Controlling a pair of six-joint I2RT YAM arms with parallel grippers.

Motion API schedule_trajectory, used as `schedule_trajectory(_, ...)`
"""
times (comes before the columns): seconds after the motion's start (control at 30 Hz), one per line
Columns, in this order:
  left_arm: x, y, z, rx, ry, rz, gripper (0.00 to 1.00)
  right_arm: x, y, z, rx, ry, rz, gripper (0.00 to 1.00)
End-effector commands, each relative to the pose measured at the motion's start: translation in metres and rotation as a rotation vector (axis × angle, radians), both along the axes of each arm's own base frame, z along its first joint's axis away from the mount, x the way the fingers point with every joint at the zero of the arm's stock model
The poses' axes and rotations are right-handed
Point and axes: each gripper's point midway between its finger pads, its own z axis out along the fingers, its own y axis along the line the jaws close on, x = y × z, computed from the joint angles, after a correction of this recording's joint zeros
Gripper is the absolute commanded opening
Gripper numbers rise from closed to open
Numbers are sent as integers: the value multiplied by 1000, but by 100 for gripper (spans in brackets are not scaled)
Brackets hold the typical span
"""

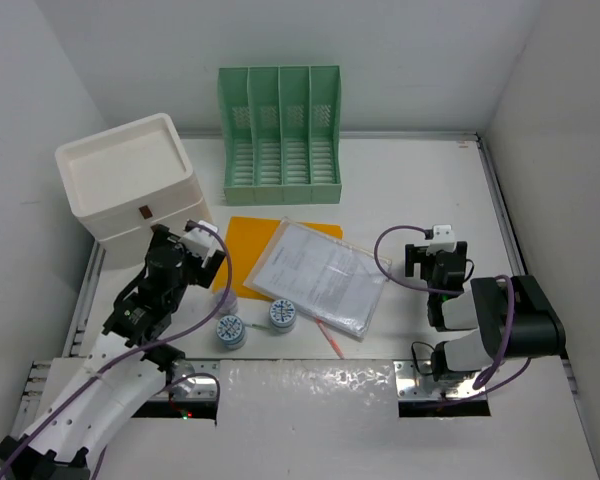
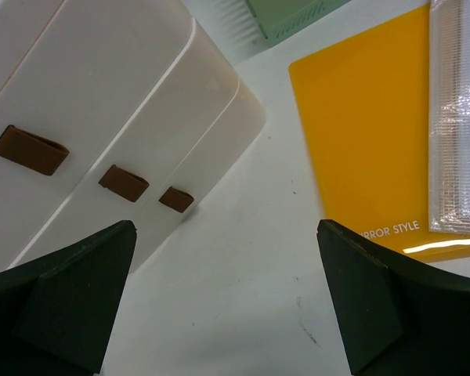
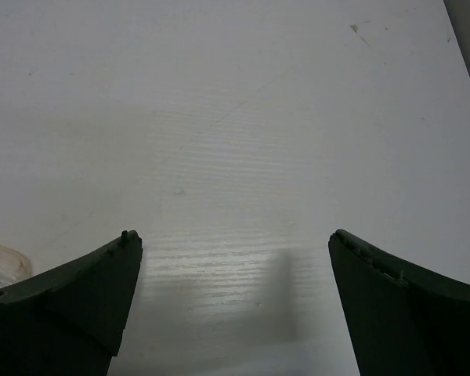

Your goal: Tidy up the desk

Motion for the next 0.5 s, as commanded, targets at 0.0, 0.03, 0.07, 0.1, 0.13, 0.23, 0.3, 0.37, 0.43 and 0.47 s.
schedule_trajectory(0.0,10,0,31,-40,-100,33,100,14,2,16,5,-61,13,99)
schedule_trajectory(0.03,10,-1,36,-42,-109,27,100,13,1,14,5,-56,10,99)
schedule_trajectory(0.07,11,-2,44,-47,-124,22,100,13,1,15,5,-59,10,99)
schedule_trajectory(0.1,12,-3,64,-54,-157,14,100,14,1,16,5,-61,10,99)
schedule_trajectory(0.13,10,-7,67,-42,-140,-24,100,13,1,15,5,-60,10,99)
schedule_trajectory(0.23,12,-4,111,9,-185,-43,100,20,6,16,13,-17,36,99)
schedule_trajectory(0.3,15,5,146,48,-212,2,100,34,17,33,13,42,112,99)
schedule_trajectory(0.37,15,25,184,91,-260,98,100,45,34,52,84,57,175,99)
schedule_trajectory(0.43,24,36,202,143,-277,177,98,57,57,87,174,93,250,95)
schedule_trajectory(0.47,27,49,220,198,-294,250,94,60,75,102,172,104,286,90)
